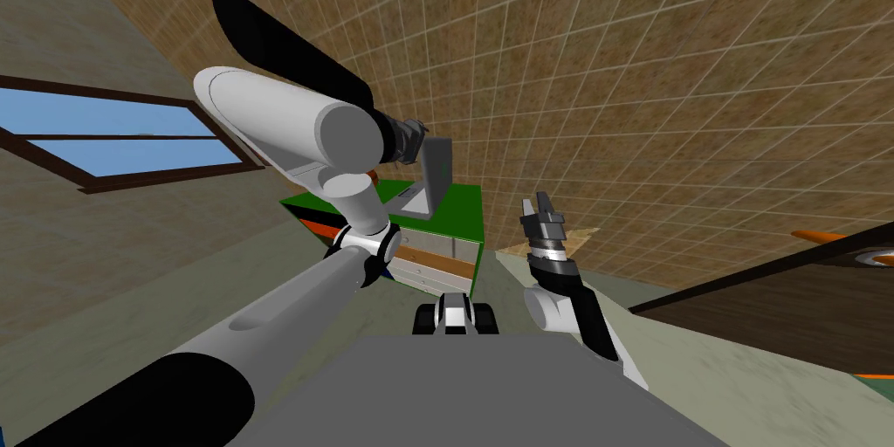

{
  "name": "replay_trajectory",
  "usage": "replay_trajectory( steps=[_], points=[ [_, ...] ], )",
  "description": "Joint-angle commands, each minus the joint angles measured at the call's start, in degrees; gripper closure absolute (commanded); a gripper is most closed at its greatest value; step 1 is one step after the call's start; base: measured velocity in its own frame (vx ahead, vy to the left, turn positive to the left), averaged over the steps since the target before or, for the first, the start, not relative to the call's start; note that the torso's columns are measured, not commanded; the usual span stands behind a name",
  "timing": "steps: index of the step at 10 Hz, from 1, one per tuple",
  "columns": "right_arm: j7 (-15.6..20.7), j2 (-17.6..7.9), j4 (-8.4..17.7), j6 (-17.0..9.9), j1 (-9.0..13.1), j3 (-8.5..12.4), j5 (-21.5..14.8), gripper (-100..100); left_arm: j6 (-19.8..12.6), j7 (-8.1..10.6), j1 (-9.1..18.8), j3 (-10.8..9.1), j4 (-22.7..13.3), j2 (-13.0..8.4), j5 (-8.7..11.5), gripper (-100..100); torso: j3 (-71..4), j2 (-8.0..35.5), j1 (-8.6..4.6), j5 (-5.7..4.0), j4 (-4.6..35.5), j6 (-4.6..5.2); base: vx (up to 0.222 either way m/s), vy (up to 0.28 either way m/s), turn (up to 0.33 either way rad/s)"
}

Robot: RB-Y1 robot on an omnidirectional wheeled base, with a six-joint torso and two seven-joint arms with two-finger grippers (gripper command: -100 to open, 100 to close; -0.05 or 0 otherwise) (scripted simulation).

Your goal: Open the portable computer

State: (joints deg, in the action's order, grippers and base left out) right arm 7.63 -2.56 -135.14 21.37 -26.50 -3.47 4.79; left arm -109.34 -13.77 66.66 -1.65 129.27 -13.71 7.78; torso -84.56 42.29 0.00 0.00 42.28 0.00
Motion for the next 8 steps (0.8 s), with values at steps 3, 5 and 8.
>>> replay_trajectory(
  steps=[3, 5, 8],
  points=[
    [0.0, 0.0, 0.0, 0.0, 0.0, 0.0, 0.0, 0, -1.5, 0.00, 0.3, 0.06, -0.1, -0.1, 0.0, 100, 0.0, 0.0, -0.01, 0.00, 0.0, 0.00, 0.000, 0.000, 0.000],
    [0.0, 0.0, 0.0, 0.0, 0.0, 0.0, 0.0, 0, 2.2, 2.91, -0.8, -2.70, -2.9, 1.7, 0.2, 100, 0.0, -0.1, 0.35, 0.17, -0.2, -0.04, -0.010, 0.107, -0.018],
    [0.0, 0.0, 0.0, 0.0, 0.0, 0.0, 0.0, 0, 5.6, 5.81, -2.0, -5.41, -5.7, 3.5, 0.5, 100, -0.1, -0.3, 0.70, 0.40, -0.3, -0.26, -0.029, 0.135, -0.010]
  ],
)
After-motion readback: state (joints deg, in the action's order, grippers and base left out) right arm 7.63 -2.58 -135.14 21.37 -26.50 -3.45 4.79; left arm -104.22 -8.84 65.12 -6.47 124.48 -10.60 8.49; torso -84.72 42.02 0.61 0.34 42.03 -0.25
